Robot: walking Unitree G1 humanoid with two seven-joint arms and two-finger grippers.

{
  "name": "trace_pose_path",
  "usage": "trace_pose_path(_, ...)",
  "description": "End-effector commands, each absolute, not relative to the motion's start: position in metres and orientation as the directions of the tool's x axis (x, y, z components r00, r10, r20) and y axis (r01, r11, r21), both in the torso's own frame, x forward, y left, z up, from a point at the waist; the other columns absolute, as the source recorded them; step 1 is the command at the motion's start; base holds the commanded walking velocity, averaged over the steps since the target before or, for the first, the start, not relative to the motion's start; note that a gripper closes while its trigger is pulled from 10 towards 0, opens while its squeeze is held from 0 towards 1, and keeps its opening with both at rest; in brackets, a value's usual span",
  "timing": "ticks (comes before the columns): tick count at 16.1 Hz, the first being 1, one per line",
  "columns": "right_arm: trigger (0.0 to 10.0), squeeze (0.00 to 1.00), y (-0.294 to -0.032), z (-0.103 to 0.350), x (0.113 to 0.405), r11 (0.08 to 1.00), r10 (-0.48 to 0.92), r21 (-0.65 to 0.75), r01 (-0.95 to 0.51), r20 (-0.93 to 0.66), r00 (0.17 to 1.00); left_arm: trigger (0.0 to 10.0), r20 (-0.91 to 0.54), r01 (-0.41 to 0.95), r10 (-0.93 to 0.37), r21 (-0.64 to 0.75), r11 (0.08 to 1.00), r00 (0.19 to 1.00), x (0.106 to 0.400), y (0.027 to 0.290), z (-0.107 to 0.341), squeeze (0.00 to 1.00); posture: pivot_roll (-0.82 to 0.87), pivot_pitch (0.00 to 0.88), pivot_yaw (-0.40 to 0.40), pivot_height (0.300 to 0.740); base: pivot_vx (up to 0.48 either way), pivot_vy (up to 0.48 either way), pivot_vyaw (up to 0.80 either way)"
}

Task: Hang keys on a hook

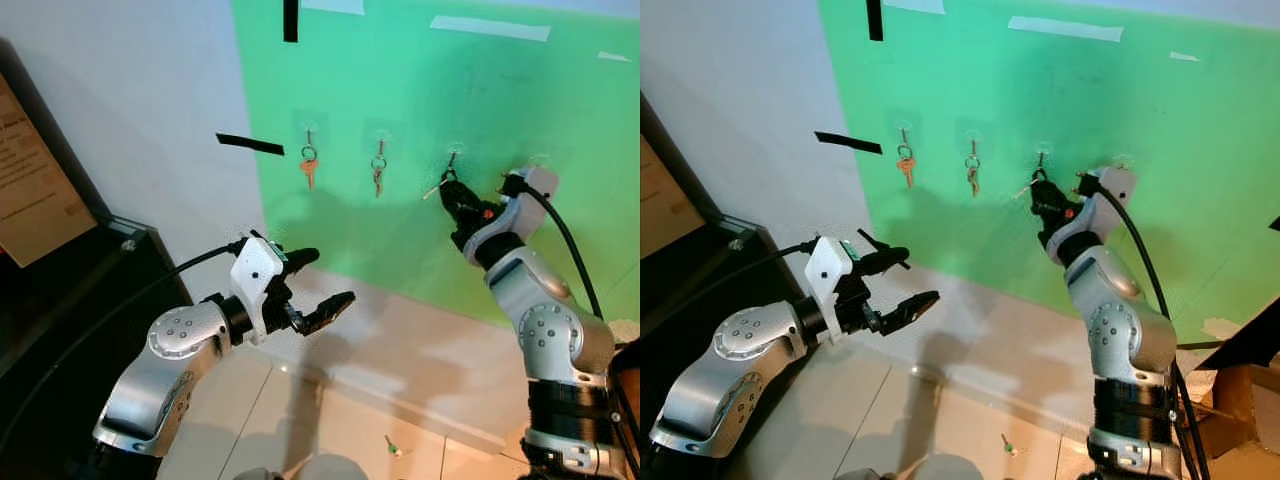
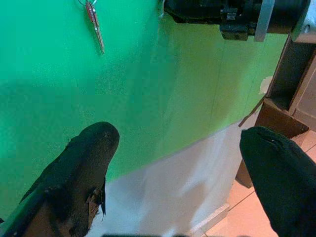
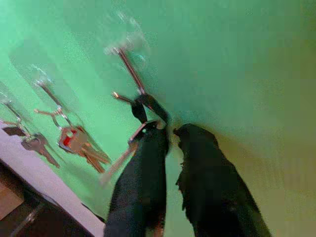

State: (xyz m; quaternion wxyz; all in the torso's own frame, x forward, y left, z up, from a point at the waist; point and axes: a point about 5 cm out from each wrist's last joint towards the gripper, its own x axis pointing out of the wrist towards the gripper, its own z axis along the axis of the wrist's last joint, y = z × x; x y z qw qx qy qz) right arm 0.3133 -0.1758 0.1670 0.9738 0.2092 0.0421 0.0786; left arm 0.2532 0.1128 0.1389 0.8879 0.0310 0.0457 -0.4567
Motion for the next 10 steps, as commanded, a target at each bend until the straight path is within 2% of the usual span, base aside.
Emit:
trace_pose_path(1,10.0,1.0,-0.18,0.158,0.309,0.908,0.14,0.408,-0.092,-0.089,0.986,10.0,-0.106,0.82,-0.814,0.02,0.572,0.57,0.252,0.111,0.142,0.05,-0.03,0.0,0.046,0.74,0.0,0.0,0.0)
trace_pose_path(4,10.0,1.0,-0.178,0.152,0.302,0.923,0.149,0.372,-0.102,-0.099,0.984,10.0,-0.099,0.809,-0.804,0.013,0.588,0.586,0.252,0.112,0.141,0.05,-0.03,0.0,0.044,0.74,0.0,0.0,0.0)
trace_pose_path(7,10.0,1.0,-0.172,0.141,0.291,0.936,0.145,0.338,-0.095,-0.125,0.981,10.0,-0.095,0.768,-0.764,0.019,0.64,0.638,0.254,0.117,0.139,0.05,-0.03,0.0,0.045,0.74,0.0,0.0,0.0)
trace_pose_path(8,10.0,1.0,-0.172,0.135,0.285,0.949,0.126,0.305,-0.078,-0.143,0.982,10.0,-0.124,0.7,-0.693,0.013,0.714,0.71,0.259,0.124,0.132,0.04,-0.03,0.0,0.044,0.74,0.0,0.0,0.0)
trace_pose_path(10,10.0,1.0,-0.178,0.123,0.275,0.979,0.054,0.205,-0.011,-0.205,0.977,10.0,-0.193,0.608,-0.592,0.029,0.793,0.782,0.262,0.134,0.116,0.04,-0.04,0.0,0.04,0.74,0.0,0.0,0.0)
